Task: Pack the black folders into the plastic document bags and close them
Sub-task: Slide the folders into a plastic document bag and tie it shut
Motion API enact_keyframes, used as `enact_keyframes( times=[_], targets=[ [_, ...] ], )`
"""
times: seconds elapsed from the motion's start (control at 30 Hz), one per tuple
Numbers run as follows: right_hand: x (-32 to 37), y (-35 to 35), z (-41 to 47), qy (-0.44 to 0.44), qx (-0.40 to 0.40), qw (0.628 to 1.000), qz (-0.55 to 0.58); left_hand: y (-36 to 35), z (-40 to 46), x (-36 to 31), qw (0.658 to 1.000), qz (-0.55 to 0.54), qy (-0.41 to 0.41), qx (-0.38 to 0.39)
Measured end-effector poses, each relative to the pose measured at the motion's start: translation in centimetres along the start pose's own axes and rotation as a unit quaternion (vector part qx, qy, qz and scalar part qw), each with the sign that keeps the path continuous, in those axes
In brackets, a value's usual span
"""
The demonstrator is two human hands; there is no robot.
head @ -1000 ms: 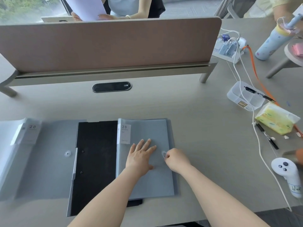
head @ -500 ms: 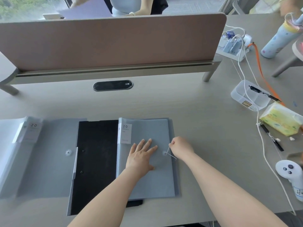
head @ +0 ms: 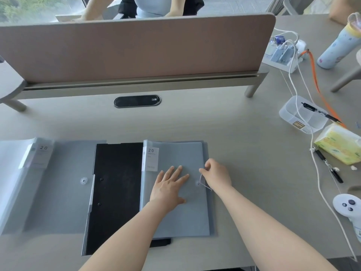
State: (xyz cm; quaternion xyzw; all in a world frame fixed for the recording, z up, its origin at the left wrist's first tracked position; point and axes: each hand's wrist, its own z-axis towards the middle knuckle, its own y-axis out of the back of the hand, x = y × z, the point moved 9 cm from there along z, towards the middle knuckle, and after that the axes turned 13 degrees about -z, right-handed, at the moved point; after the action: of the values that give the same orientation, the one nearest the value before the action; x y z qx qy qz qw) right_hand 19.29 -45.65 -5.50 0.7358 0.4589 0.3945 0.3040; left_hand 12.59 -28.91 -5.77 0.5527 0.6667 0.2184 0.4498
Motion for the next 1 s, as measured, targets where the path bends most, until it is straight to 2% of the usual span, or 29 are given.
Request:
enact_keyframes(
  times=[0.17, 0.27, 0.33, 0.4, 0.57, 0.7, 0.87, 1.0],
  targets=[
    [-3.4, 2.2, -0.6, -0.064, -0.054, 0.995, 0.051, 0.8, -0.5, 0.7, 1.0, -0.008, 0.007, -0.016],
    [-4.2, 1.8, -1.3, -0.07, -0.031, 0.996, 0.04, 3.2, -2.0, 2.4, 0.991, -0.047, 0.049, -0.118],
    [-4.1, 1.3, -1.8, -0.071, -0.011, 0.996, 0.043, 4.8, -3.5, 4.5, 0.97, -0.084, 0.116, -0.195],
    [-3.8, 1.1, -2.2, -0.074, -0.007, 0.996, 0.05, 5.3, -4.9, 6.7, 0.946, -0.135, 0.191, -0.223],
    [-2.8, 0.4, -2.5, -0.091, 0.028, 0.991, 0.089, 5.3, -6.3, 9.3, 0.884, -0.272, 0.289, -0.247],
    [-2.6, -0.2, -2.2, -0.103, 0.053, 0.985, 0.13, 3.5, -5.9, 11.1, 0.813, -0.406, 0.35, -0.228],
    [-3.1, -0.7, -2.0, -0.133, 0.064, 0.975, 0.166, 3.1, -5.2, 11.7, 0.774, -0.489, 0.351, -0.197],
    [-3.2, -1.5, -1.9, -0.138, 0.093, 0.971, 0.169, 3.8, -6.0, 11.6, 0.733, -0.542, 0.337, -0.236]
  ],
)
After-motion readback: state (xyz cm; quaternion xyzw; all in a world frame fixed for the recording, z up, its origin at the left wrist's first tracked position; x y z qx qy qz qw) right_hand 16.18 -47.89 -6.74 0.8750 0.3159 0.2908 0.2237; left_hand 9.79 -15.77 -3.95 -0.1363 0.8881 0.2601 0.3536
